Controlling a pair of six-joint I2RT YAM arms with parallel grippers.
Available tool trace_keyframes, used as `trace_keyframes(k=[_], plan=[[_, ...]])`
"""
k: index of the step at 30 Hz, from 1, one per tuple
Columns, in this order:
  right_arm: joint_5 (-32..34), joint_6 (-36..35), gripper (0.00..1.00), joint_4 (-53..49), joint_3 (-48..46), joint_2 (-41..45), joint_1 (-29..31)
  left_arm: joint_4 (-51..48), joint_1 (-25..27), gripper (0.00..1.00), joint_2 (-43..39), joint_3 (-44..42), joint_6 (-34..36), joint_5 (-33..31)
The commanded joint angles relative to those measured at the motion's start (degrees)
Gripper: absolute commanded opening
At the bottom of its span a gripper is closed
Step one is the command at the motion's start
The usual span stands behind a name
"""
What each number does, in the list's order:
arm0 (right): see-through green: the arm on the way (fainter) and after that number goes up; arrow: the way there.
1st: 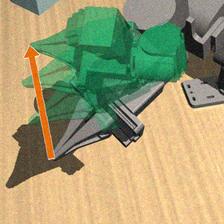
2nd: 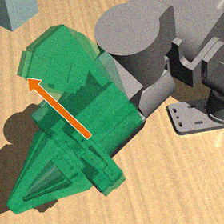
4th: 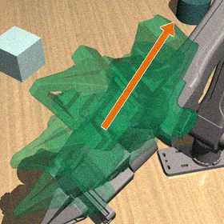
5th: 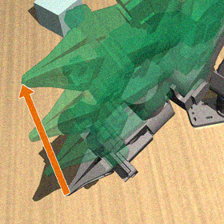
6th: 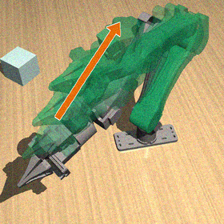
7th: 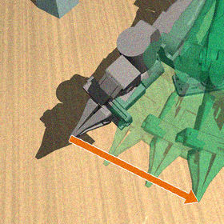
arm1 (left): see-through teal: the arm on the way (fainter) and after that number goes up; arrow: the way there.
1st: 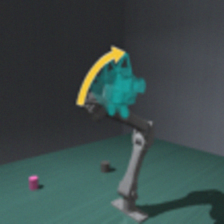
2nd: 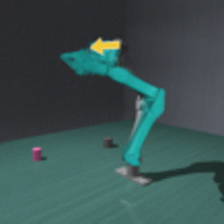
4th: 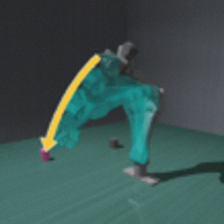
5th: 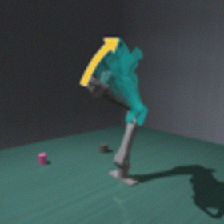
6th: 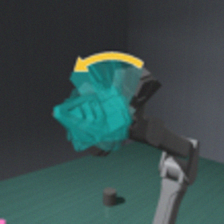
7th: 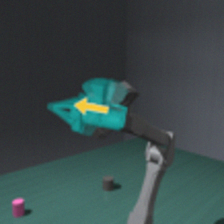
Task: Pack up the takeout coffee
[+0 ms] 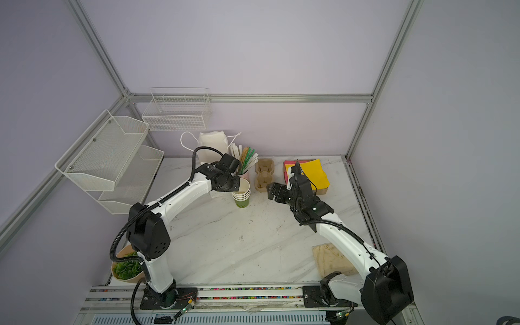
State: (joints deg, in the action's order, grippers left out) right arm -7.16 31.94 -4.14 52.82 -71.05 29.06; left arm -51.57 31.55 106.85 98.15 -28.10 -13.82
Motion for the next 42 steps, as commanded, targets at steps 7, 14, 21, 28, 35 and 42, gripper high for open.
trace_keyframes(k=[7, 14, 21, 28, 35, 42], plan=[[-4.47, 6.24, 0.93, 10.58, -0.88, -7.16, 3.53, 0.43, 0.16, 0.0, -1.02, 8.05, -3.13, 1.89], [-4.61, 8.09, 0.93, 15.11, -0.81, -12.41, 6.19, 0.4, 0.09, 0.0, -0.77, 8.21, -4.68, 3.91], [-6.41, 10.63, 0.93, 22.42, -3.11, -15.34, 6.27, 0.33, 0.1, 0.0, -0.9, 8.11, -5.05, 4.23], [-6.91, 11.47, 0.94, 26.37, -4.14, -17.78, 6.31, 0.32, 0.0, 0.0, -1.12, 7.5, -5.62, 4.25], [-5.98, 11.57, 0.94, 28.35, -4.48, -19.8, 6.35, 0.42, -0.1, 0.0, -1.03, 7.67, -6.18, 5.29], [-5.42, 11.49, 0.94, 30.42, -4.83, -21.63, 6.32, 0.42, -0.2, 0.0, -1.22, 7.5, -6.32, 5.39]])
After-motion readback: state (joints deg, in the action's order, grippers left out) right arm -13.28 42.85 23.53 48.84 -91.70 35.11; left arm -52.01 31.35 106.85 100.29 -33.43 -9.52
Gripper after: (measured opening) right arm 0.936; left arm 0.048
